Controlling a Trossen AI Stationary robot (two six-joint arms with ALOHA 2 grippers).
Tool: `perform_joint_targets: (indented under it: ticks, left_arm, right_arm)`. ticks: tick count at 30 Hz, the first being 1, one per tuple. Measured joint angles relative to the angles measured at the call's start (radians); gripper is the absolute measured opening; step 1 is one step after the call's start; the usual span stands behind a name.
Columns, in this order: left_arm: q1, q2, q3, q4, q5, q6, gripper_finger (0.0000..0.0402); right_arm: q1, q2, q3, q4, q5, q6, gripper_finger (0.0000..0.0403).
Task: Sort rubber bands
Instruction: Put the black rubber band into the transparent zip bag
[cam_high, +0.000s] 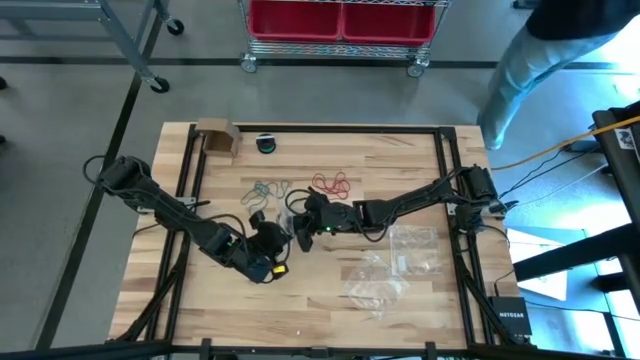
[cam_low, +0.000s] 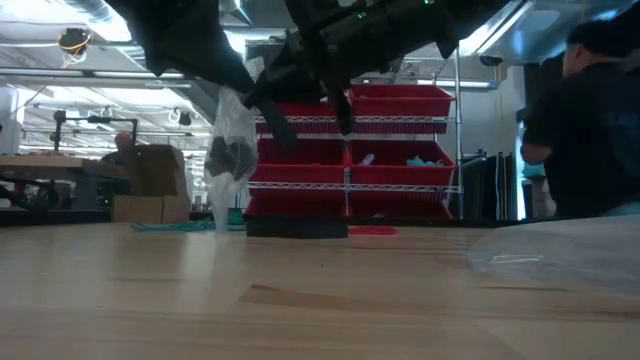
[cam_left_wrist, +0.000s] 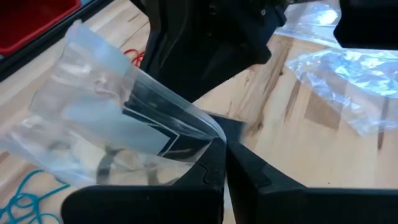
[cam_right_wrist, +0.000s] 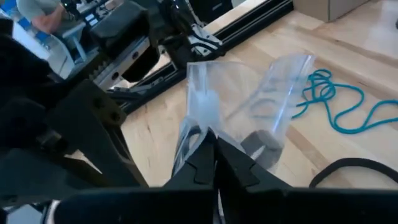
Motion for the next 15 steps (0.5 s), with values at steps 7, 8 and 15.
perform_joint_targets:
  ticks: [7,8,15]
  left_arm:
    - [0.007,0.000,0.000,-0.014,-0.004,0.012,0.0000]
    - [0.008,0.000,0.000,-0.014,-0.005,0.015,0.0000]
    - [0.007,0.000,0.000,-0.006,-0.032,0.017,0.0000]
  right_arm:
    - [0.000,-0.001,0.001,-0.005,0.002,0.101,0.0001]
    - [0.000,-0.001,0.001,-0.005,0.002,0.118,0.0001]
    - [0.000,-0.002,0.001,0.001,0.006,0.133,0.0046]
